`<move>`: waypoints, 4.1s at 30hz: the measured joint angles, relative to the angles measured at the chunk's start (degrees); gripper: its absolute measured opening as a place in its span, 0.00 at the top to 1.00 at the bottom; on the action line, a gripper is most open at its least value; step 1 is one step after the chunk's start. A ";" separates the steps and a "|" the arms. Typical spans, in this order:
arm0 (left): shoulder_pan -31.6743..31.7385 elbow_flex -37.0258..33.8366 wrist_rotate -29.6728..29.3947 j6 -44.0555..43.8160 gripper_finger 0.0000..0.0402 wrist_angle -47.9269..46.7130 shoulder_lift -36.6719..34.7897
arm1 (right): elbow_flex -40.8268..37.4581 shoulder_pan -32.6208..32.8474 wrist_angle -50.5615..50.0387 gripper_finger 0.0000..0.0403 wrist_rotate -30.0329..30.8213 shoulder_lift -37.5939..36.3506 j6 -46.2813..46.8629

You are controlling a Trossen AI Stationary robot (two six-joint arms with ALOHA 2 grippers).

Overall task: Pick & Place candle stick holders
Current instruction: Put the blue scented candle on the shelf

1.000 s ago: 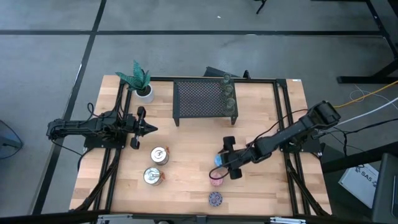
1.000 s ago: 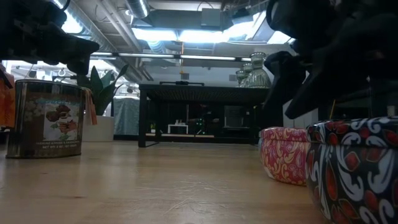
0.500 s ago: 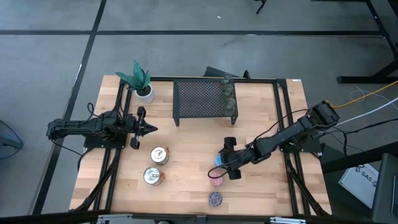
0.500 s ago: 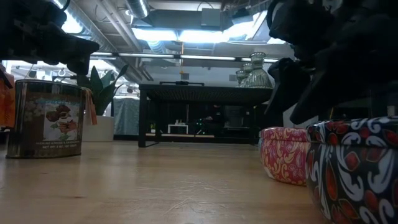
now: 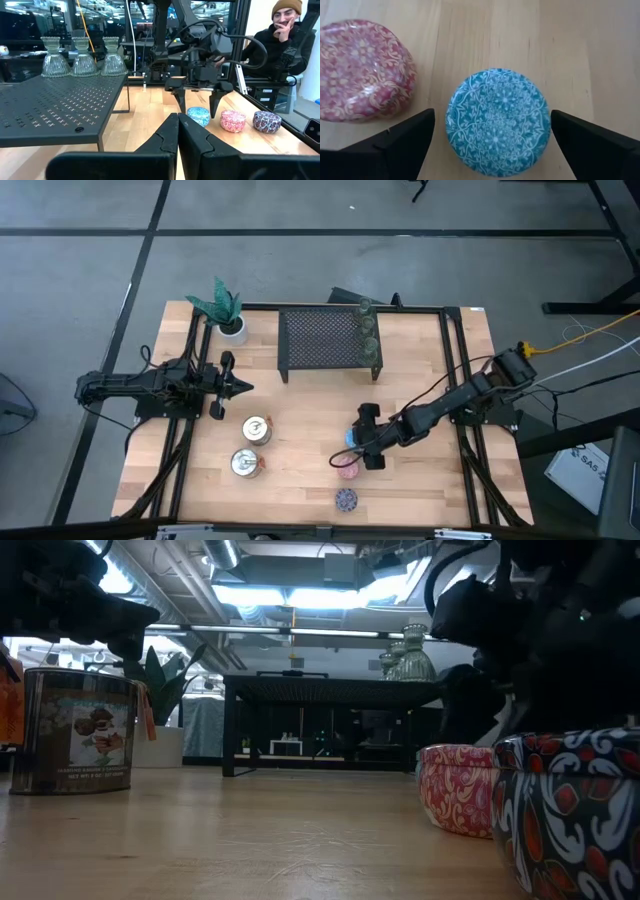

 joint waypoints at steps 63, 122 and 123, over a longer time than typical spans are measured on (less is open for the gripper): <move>-0.02 -0.01 0.02 0.00 1.00 0.02 0.27 | 3.46 -0.62 -22.84 0.99 -9.35 -4.05 15.72; -0.02 0.01 0.97 -25.74 1.00 0.24 0.32 | -13.07 -0.59 12.67 0.99 -13.31 -26.98 -11.83; -0.01 -0.01 0.97 -26.22 1.00 0.24 0.32 | -16.31 -1.11 17.78 0.99 -13.28 -27.73 -12.16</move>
